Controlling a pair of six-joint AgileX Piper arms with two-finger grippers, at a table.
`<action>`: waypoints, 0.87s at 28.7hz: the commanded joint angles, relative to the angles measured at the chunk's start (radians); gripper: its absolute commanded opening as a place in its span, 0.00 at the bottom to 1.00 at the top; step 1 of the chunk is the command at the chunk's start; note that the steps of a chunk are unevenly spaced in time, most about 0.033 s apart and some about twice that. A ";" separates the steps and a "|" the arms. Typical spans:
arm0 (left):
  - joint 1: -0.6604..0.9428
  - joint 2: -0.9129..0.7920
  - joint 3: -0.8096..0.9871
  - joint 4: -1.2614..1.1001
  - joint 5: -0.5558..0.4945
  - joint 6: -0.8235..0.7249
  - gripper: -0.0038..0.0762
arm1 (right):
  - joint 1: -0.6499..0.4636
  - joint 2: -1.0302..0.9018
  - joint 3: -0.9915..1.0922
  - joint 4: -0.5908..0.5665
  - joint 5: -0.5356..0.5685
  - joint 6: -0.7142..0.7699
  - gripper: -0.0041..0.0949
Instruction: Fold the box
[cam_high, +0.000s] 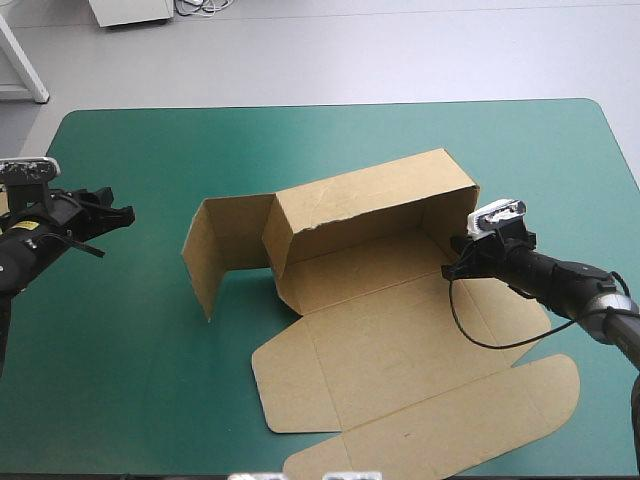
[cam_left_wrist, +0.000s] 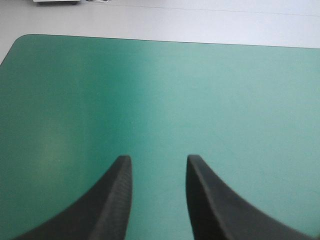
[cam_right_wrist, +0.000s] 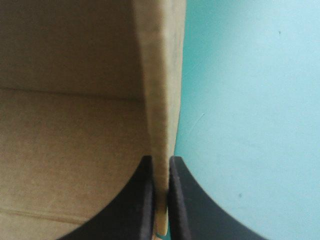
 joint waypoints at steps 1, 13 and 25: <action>0.000 -0.015 -0.025 -0.035 -0.042 0.000 0.36 | 0.001 -0.032 -0.068 -0.059 0.030 0.177 0.03; 0.000 -0.015 -0.025 -0.037 -0.042 0.000 0.35 | 0.001 -0.032 -0.357 -0.906 0.212 1.108 0.03; 0.000 -0.015 -0.025 -0.047 -0.014 0.000 0.35 | 0.001 -0.008 -0.688 -1.240 0.616 1.548 0.03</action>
